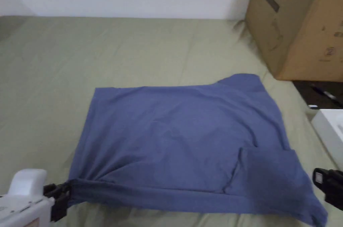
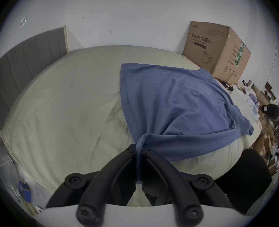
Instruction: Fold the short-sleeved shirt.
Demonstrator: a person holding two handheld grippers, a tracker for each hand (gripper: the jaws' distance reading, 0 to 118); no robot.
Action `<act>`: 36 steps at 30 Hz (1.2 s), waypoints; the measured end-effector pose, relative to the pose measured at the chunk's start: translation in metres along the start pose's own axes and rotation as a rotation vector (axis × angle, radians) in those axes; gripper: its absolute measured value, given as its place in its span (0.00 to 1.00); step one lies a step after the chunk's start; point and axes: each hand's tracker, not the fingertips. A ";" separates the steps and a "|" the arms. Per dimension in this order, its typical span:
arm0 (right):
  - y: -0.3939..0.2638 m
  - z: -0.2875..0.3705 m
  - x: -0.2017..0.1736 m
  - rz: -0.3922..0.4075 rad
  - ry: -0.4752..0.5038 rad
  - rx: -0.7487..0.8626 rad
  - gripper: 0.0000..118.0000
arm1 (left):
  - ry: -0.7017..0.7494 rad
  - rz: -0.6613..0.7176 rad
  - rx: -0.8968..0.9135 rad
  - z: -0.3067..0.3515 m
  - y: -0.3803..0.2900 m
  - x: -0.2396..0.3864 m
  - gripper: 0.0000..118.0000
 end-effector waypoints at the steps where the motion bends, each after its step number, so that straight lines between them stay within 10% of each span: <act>1: -0.003 -0.005 0.010 -0.014 -0.004 -0.033 0.01 | 0.006 -0.026 0.001 -0.001 0.000 0.004 0.03; 5: -0.020 -0.040 0.049 -0.125 -0.013 -0.221 1.00 | 0.012 -0.036 -0.011 0.001 -0.002 0.018 0.03; 13: -0.056 -0.080 0.055 -0.108 0.000 -0.360 0.89 | 0.007 0.104 -0.012 0.001 -0.005 0.007 0.03; 17: -0.061 -0.075 0.041 0.081 -0.101 -0.351 0.49 | 0.008 0.107 -0.031 -0.001 -0.007 0.010 0.03; 20: -0.060 -0.062 0.040 0.083 -0.030 -0.308 0.04 | 0.009 0.095 -0.035 0.000 -0.009 0.012 0.03; 36: -0.034 0.020 0.051 -0.012 0.015 -0.280 0.04 | 0.005 -0.023 -0.026 0.057 -0.013 0.013 0.03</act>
